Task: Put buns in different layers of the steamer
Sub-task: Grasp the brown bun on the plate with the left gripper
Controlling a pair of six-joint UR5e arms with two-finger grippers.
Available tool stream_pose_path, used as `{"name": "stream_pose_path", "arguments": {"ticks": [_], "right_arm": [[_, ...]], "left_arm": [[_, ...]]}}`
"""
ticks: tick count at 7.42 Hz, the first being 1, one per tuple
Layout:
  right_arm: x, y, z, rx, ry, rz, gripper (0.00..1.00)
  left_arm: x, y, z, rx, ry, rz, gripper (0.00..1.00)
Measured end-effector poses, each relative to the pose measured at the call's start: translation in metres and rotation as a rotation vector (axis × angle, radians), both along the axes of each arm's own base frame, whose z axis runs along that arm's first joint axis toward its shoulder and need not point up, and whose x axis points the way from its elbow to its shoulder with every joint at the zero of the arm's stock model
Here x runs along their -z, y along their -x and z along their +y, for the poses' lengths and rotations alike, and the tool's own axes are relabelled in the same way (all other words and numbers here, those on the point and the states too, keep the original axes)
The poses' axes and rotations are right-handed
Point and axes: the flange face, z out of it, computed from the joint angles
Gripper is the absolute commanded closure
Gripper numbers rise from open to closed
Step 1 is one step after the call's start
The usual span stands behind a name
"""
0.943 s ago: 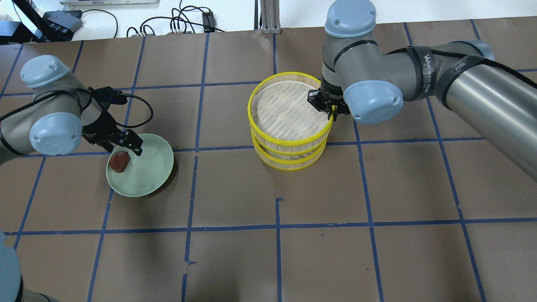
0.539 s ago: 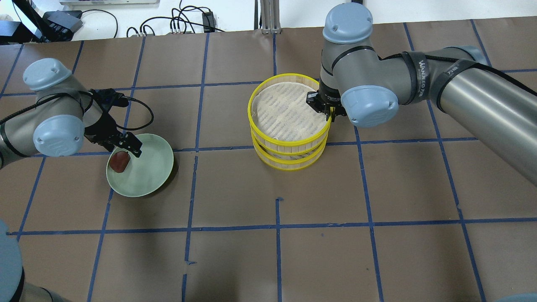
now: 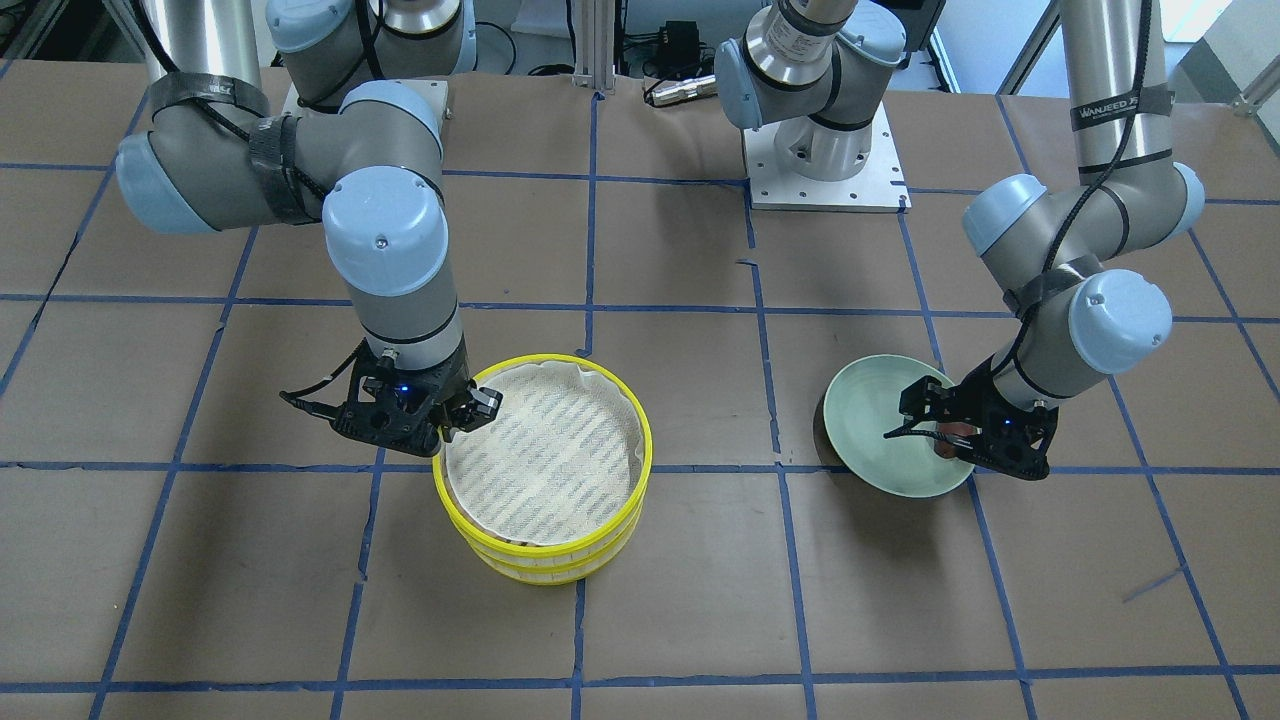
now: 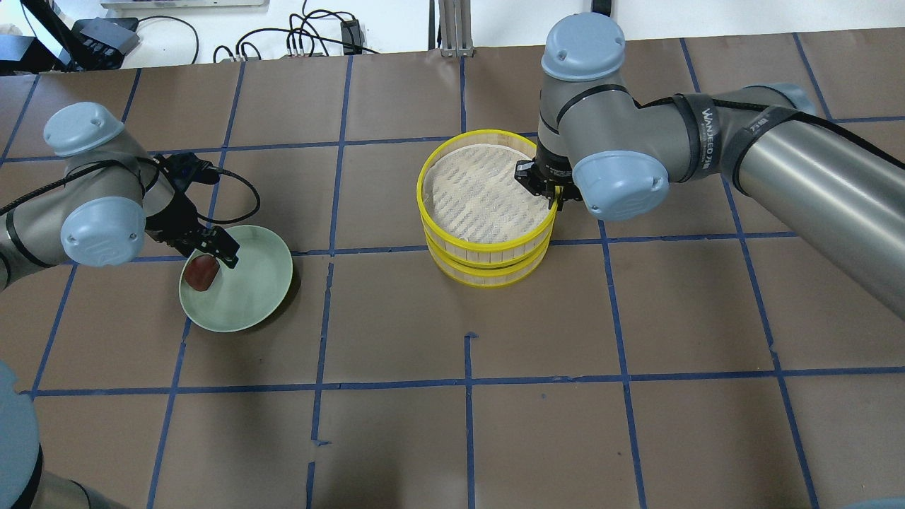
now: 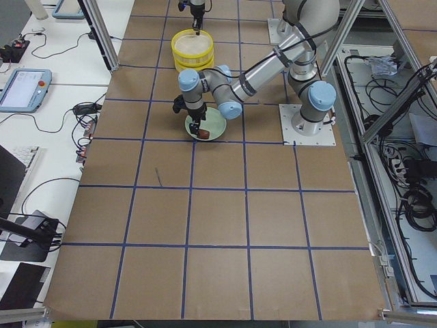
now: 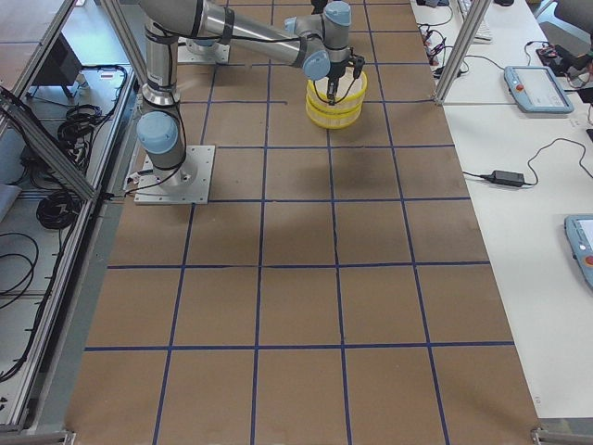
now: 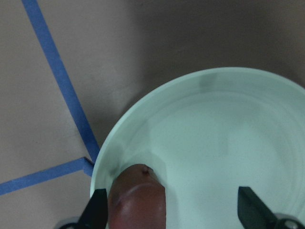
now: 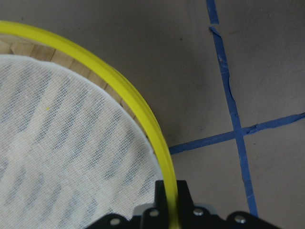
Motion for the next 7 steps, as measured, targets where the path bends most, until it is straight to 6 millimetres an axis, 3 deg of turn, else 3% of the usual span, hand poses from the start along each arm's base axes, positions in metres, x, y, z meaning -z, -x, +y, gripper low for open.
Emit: {"name": "stream_pose_path", "arguments": {"ticks": [1,3,5,7], "right_arm": [[0.0005,0.0,0.0002,0.0,-0.001,0.002,0.9],[0.0008,0.0001,0.0003,0.0,-0.001,0.003,0.9],[0.0005,0.0003,0.0004,0.001,-0.001,0.004,0.9],[0.0006,0.0006,0.0002,0.001,-0.001,0.005,0.9]], "left_arm": [[0.0043,0.0006,0.0038,0.007,-0.013,-0.003,0.32],[0.0043,-0.0002,0.0044,0.013,-0.016,-0.012,0.74],[0.0043,-0.0023,0.0066,0.015,-0.028,-0.039,0.89],[-0.0014,-0.001,0.004,-0.004,-0.017,-0.052,0.93]]}}
